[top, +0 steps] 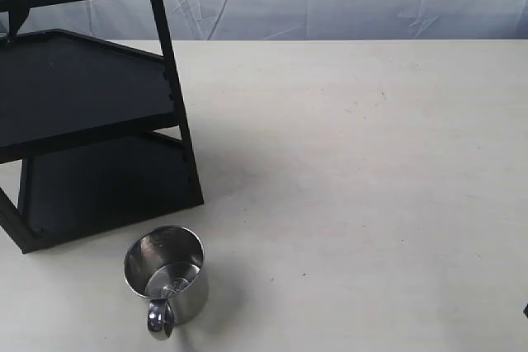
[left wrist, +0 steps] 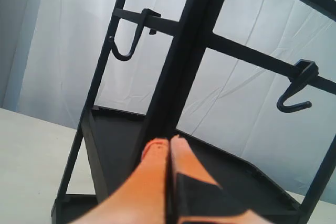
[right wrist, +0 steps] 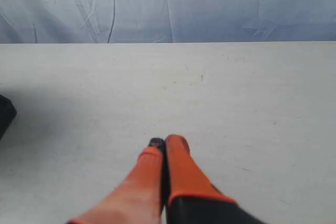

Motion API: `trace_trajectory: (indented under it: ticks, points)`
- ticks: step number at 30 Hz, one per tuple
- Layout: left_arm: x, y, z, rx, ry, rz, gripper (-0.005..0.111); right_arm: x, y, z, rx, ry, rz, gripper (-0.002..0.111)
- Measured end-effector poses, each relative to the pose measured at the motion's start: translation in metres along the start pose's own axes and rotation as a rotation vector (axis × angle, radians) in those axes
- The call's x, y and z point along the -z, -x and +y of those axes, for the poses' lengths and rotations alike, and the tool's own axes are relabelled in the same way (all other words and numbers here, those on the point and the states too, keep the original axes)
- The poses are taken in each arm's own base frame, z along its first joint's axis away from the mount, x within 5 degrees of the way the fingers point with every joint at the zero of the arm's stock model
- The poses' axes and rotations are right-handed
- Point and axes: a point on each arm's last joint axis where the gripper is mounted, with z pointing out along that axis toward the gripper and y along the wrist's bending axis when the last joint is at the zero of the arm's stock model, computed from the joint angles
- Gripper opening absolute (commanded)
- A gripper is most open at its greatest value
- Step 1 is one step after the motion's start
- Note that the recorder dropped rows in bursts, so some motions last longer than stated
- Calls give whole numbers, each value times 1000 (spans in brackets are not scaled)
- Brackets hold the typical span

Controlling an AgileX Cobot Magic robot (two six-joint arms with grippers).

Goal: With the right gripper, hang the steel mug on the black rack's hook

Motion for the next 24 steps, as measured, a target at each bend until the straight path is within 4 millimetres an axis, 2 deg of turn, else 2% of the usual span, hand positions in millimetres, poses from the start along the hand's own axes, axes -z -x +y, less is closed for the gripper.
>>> trace_trajectory:
  ticks: [6,9,12,16,20,24]
  points:
    - [0,0,0,0,0,0,0,0,1,0,2,-1,-8,0]
    - [0,0,0,0,0,0,0,0,6,1,-42,12,-68,0]
    - [0,0,0,0,0,0,0,1,16,3,-209,48,-169,0]
    - [0,0,0,0,0,0,0,4,28,0,-525,83,-305,0]
    - [0,0,0,0,0,0,0,5,29,-1,-866,129,-313,-1]
    - [0,0,0,0,0,0,0,4,26,3,-969,172,-246,-1]
